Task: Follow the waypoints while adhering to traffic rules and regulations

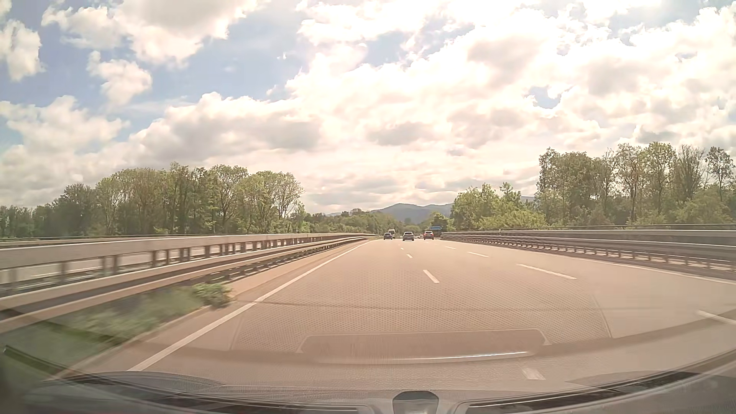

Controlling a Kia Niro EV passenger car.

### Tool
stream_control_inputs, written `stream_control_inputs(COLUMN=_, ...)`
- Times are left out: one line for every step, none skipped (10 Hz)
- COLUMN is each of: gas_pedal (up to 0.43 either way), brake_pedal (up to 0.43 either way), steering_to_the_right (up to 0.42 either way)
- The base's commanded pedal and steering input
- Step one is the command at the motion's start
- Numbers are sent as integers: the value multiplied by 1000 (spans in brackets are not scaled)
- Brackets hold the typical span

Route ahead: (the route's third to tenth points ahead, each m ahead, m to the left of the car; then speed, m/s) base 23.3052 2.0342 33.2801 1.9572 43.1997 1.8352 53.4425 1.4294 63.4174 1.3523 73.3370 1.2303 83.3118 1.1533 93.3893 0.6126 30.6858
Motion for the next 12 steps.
stream_control_inputs(gas_pedal=197, brake_pedal=0, steering_to_the_right=0)
stream_control_inputs(gas_pedal=197, brake_pedal=0, steering_to_the_right=0)
stream_control_inputs(gas_pedal=197, brake_pedal=0, steering_to_the_right=1)
stream_control_inputs(gas_pedal=197, brake_pedal=0, steering_to_the_right=1)
stream_control_inputs(gas_pedal=197, brake_pedal=0, steering_to_the_right=1)
stream_control_inputs(gas_pedal=197, brake_pedal=0, steering_to_the_right=1)
stream_control_inputs(gas_pedal=189, brake_pedal=0, steering_to_the_right=1)
stream_control_inputs(gas_pedal=189, brake_pedal=0, steering_to_the_right=2)
stream_control_inputs(gas_pedal=189, brake_pedal=0, steering_to_the_right=2)
stream_control_inputs(gas_pedal=189, brake_pedal=0, steering_to_the_right=2)
stream_control_inputs(gas_pedal=189, brake_pedal=0, steering_to_the_right=2)
stream_control_inputs(gas_pedal=177, brake_pedal=0, steering_to_the_right=2)
